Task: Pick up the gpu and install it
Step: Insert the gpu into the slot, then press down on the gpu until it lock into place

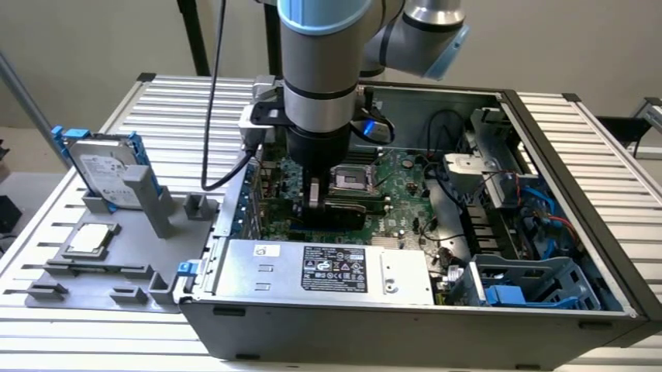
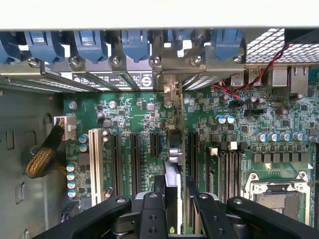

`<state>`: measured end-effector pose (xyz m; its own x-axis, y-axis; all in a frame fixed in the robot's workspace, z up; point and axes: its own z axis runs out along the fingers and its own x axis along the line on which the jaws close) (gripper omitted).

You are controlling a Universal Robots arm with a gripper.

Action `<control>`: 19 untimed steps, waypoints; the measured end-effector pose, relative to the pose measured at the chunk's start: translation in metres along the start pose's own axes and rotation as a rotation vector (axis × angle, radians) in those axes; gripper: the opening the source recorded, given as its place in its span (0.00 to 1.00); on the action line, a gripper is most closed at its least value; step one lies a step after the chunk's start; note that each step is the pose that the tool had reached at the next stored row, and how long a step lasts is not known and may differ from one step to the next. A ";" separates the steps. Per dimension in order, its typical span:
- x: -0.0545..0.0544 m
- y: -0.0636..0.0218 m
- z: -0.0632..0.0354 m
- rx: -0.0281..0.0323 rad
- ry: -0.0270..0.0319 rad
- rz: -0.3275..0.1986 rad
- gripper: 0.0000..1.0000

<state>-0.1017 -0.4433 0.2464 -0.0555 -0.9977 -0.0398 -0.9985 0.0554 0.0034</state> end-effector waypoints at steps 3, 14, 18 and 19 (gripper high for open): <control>0.000 0.0004 0.0011 -0.0001 -0.0021 0.001 0.27; -0.001 0.0002 -0.0285 -0.0001 -0.0004 0.000 0.33; -0.002 0.0003 -0.0416 -0.0002 -0.0002 0.000 0.33; -0.002 0.0003 -0.0415 0.0000 -0.0005 0.000 0.33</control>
<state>-0.1018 -0.4429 0.2879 -0.0557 -0.9976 -0.0402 -0.9984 0.0556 0.0034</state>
